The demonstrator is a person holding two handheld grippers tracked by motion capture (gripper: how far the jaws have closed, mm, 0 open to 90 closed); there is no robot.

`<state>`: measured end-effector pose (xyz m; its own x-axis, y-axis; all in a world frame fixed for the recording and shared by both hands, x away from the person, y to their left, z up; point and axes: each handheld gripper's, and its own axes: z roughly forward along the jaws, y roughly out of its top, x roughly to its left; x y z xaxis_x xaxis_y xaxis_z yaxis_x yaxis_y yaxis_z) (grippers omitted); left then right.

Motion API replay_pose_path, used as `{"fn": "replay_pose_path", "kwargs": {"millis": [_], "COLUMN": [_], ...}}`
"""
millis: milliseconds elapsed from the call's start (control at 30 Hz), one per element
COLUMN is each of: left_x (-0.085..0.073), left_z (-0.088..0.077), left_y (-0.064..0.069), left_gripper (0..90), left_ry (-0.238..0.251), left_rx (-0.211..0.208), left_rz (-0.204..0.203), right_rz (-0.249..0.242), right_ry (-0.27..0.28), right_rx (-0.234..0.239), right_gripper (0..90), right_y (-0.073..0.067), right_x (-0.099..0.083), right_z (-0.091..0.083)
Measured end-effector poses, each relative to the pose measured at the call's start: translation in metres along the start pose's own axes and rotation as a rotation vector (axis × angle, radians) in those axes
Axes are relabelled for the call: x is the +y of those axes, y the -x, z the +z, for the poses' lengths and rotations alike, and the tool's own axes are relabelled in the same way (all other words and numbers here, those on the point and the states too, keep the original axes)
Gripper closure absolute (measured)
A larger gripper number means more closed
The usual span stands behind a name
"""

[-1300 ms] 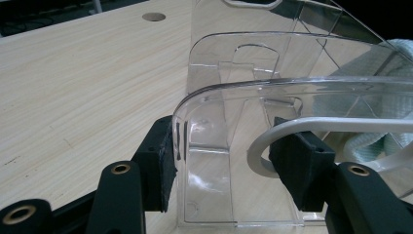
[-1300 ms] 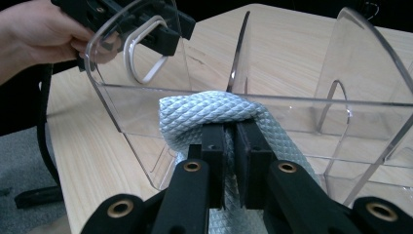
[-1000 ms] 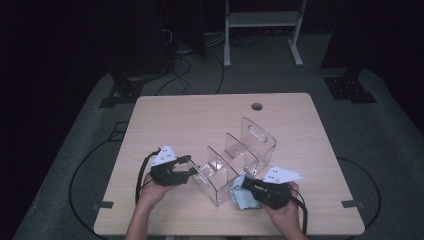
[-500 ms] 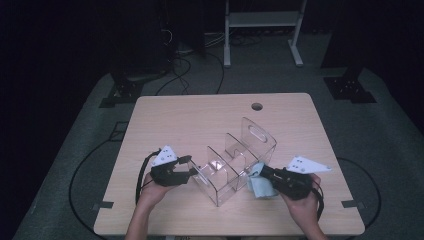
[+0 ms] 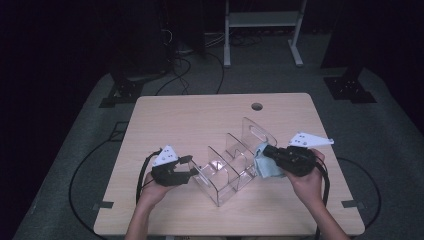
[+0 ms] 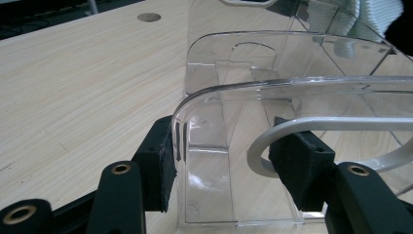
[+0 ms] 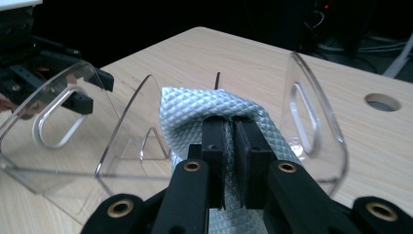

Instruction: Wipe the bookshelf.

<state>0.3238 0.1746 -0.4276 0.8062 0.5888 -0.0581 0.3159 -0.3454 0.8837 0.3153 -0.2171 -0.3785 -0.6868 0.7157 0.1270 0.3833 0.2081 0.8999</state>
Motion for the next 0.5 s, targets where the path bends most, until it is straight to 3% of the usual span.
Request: {"fn": "replay_pose_path", "kwargs": {"millis": [233,500], "left_x": [0.0,0.001], "left_z": [0.0,0.003], "left_y": [0.0,0.002], "left_gripper": [44.8,44.8], "left_ry": [0.0,-0.001], "left_rx": [-0.006,-0.016], "left_rz": [0.009,0.013], "right_rz": [-0.005,0.007], "right_ry": [-0.03,-0.028], "right_rx": [0.023,0.027], "right_gripper": [83.1,84.3], "right_y": [-0.003,-0.003], "right_x": [-0.015,-0.022], "right_z": [0.015,0.007]}}
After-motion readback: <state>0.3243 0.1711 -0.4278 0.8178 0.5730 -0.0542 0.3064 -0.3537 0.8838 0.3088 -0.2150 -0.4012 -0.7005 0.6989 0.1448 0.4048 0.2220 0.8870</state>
